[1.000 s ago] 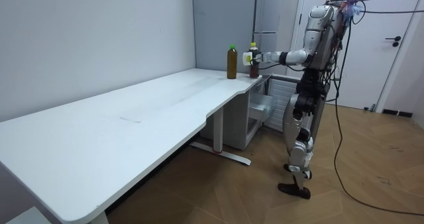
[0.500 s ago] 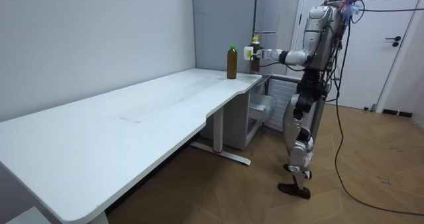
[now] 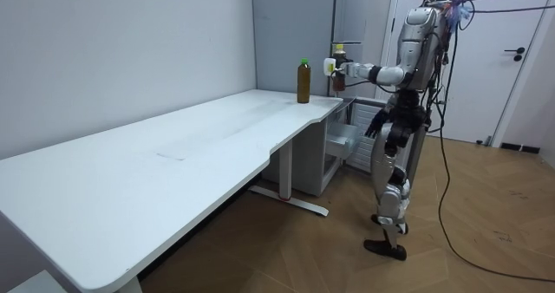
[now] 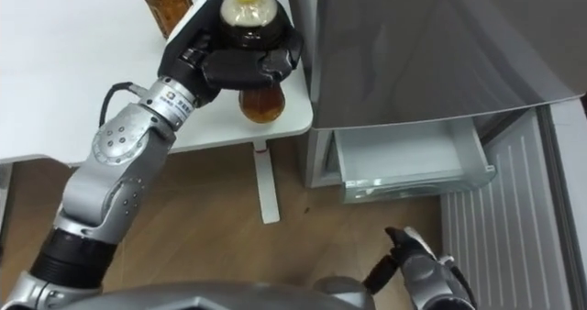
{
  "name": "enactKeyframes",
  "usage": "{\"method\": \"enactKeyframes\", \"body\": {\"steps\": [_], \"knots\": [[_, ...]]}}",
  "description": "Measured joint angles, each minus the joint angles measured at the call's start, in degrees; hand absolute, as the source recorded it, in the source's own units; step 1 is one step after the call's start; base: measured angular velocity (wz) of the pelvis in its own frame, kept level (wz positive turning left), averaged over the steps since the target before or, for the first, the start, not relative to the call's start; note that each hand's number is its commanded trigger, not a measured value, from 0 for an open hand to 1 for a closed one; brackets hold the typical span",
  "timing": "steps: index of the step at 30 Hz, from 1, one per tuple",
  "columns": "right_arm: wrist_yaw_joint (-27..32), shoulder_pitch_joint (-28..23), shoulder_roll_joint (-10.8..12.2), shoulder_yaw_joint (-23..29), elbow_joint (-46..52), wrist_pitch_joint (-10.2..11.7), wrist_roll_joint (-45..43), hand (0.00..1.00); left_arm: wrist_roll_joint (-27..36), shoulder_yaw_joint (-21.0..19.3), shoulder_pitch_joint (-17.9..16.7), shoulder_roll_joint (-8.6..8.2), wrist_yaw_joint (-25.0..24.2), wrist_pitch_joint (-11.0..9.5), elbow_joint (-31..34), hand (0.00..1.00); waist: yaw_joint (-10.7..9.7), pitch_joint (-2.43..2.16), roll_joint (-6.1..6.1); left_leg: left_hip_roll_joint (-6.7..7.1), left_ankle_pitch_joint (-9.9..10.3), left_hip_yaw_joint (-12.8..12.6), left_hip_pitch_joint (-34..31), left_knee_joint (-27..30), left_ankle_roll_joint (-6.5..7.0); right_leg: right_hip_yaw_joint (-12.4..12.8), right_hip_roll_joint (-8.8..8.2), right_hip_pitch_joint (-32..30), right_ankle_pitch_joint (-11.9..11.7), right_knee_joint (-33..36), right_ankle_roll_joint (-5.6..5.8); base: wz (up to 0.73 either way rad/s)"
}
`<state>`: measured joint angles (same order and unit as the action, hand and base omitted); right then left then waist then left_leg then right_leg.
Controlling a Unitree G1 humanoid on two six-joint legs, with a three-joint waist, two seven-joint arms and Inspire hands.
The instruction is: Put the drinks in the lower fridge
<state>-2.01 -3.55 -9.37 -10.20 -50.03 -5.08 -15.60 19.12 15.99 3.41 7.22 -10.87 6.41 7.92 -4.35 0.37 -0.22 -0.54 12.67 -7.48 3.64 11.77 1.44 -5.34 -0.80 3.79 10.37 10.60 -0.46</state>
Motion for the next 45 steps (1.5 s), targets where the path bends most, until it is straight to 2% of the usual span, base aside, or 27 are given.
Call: {"method": "enactKeyframes", "body": {"steps": [1, 3, 7, 10, 14, 18, 21, 28, 37, 45], "knots": [[-0.45, 0.03, 0.41, -0.46, 2.24, 1.70, 2.04, 0.00, 1.23, 0.42, 0.00, 0.01, -0.03, 0.00, 0.00, 1.00, 0.00, 0.00, 0.04, 0.00, 0.00, 0.08, 0.06, 0.01, 0.00, -0.20, 0.01, 0.10, 0.00, 0.00, 0.00, 0.00], [-1.59, -0.09, 1.63, -2.20, 5.57, 3.21, 4.58, 0.00, 3.93, 0.81, -0.39, 0.04, -0.55, -0.15, 0.00, 1.00, 0.02, -0.02, 0.05, -0.08, 0.00, 0.12, 0.27, 0.00, -0.01, -0.22, -0.05, 0.29, 0.00, 0.00, 0.00, 0.00], [-5.78, -1.06, 4.54, -4.65, 10.00, 4.54, 6.52, 0.00, 5.28, 0.95, -2.12, 0.34, -2.32, -0.46, 0.00, 1.00, 0.11, 0.00, 0.08, -0.03, 0.00, 0.19, 0.82, -0.01, -0.01, -0.97, -0.10, 1.08, 0.00, -0.05, 0.00, 0.05], [-7.97, -1.30, 5.19, -4.99, 11.30, 4.91, 6.75, 0.00, 5.29, 0.92, -3.03, 0.40, -2.59, -0.53, 0.00, 1.00, 0.07, 0.00, 0.07, 0.06, 0.01, 0.23, 0.58, 0.11, 0.01, -1.13, -0.23, 0.97, -0.01, 0.03, 0.01, 0.02], [-10.78, -1.72, 4.57, -5.33, 14.60, 4.91, 8.32, 0.00, 7.81, 1.03, -4.40, 0.54, -3.74, -0.53, -0.01, 1.00, -0.06, 0.03, 0.13, 0.00, 0.02, 0.18, 0.56, 0.46, 0.03, -0.96, -0.23, 1.17, -0.01, 0.10, 0.02, 0.00], [-13.56, -3.61, 4.28, -5.46, 21.39, 4.92, 10.26, 0.00, 14.56, 0.99, -5.93, 0.53, -5.84, -0.58, -0.01, 1.00, 0.15, 0.05, 0.18, -0.12, 0.02, 0.19, 0.53, 0.45, 0.02, -1.08, -0.21, 1.17, 0.01, 0.12, -0.01, 0.02], [-16.18, -4.36, 4.39, -5.57, 22.80, 5.00, 13.54, 0.00, 17.07, 1.01, -7.53, 0.53, -7.44, -0.61, -0.01, 1.00, 0.22, 0.10, 0.10, -0.13, 0.02, 0.17, 0.61, 0.46, 0.02, -0.91, -0.20, 1.10, 0.01, 0.18, -0.01, 0.00], [-19.46, -4.34, 4.33, -6.61, 24.18, 4.99, 17.18, 0.00, 17.19, 1.01, -8.84, 1.48, -9.96, -0.61, -0.18, 1.00, 0.71, 0.63, -0.87, -0.05, 0.03, 0.08, -0.15, 0.90, 0.04, -1.19, -0.21, 0.48, 0.01, 0.41, 0.00, 0.00], [-21.15, -4.48, 3.11, -6.58, 24.80, 4.99, 20.43, 0.00, 17.31, 1.05, -11.14, 1.76, -10.32, -0.61, -1.35, 1.00, 1.68, 0.61, -1.08, -0.11, 0.03, -0.05, -1.21, 1.15, 0.05, -1.19, -0.27, -0.82, 0.03, 1.16, 0.01, -0.01], [-25.43, -4.60, 1.82, -6.40, 26.62, 4.46, 22.48, 0.00, 17.27, 1.08, -13.39, 3.56, -12.40, -0.60, -2.04, 1.00, 1.62, 0.52, -1.33, -0.21, 0.04, 0.19, -1.52, 1.45, 0.05, -2.01, -0.65, -0.91, 0.02, 1.20, 0.00, 0.01]]}}
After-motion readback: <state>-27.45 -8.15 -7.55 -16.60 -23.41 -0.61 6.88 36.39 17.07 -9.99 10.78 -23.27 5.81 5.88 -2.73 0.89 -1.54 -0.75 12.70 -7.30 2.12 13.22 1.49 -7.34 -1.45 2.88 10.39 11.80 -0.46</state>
